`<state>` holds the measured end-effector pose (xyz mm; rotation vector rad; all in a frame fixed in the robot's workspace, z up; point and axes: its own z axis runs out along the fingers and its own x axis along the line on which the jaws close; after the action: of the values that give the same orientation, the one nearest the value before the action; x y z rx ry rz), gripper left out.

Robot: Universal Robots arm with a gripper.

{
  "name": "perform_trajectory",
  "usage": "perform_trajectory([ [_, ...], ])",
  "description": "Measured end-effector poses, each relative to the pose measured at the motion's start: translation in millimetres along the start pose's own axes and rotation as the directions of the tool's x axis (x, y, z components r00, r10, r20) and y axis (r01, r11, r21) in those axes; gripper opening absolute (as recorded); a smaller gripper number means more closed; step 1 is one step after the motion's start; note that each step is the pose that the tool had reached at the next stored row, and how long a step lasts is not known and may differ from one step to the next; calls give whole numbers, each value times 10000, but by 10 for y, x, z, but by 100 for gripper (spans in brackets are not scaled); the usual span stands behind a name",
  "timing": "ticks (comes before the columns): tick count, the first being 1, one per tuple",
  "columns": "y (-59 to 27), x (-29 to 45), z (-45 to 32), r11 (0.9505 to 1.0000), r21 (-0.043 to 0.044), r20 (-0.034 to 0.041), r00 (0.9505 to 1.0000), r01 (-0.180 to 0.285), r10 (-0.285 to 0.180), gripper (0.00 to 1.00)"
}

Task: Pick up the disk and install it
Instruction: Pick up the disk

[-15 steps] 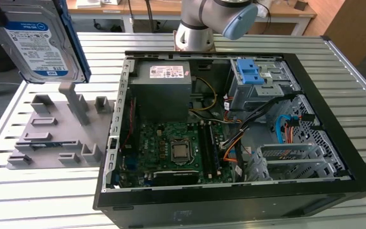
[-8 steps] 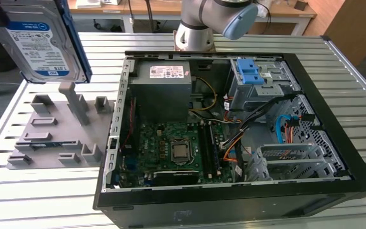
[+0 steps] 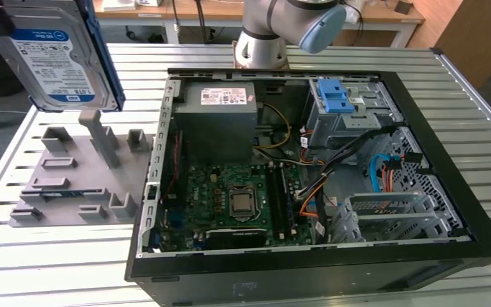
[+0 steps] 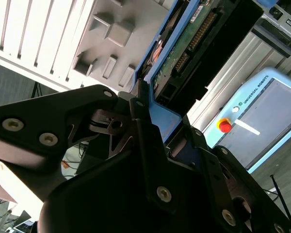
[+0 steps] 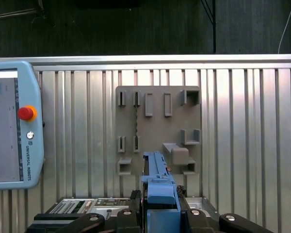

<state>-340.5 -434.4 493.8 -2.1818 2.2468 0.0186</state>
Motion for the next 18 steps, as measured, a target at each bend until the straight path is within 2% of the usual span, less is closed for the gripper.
perform_trajectory([
  [18, -47, -1, 0, 10000, 1, 0, 10000, 0, 0, 37],
])
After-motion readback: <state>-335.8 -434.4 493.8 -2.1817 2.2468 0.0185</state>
